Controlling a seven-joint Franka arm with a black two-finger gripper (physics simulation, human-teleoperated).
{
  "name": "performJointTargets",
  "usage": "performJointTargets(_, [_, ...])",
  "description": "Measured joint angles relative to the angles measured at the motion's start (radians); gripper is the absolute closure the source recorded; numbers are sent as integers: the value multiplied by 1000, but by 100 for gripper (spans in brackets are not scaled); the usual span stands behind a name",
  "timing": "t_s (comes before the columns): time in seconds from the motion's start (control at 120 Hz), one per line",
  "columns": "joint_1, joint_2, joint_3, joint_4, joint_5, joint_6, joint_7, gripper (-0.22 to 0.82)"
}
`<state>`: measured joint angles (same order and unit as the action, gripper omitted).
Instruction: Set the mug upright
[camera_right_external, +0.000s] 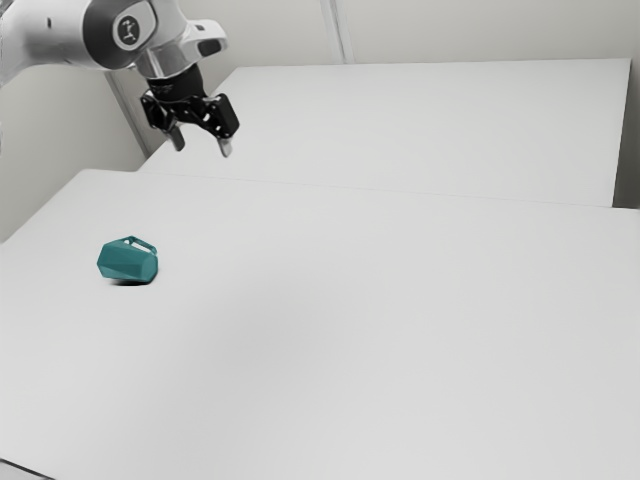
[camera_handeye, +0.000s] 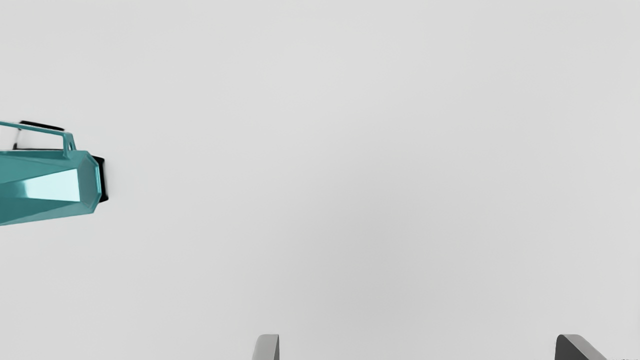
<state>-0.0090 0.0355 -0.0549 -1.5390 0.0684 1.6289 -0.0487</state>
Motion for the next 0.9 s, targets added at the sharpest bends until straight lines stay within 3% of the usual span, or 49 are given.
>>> performJointTargets(0.467, [-6, -7, -3, -17, -22, 4, -3, 0])
performJointTargets(0.725, [17, -51, -2, -167, -101, 34, -12, 0])
performJointTargets(0.9, [60, -38, -2, -218, -173, 94, 83, 0])
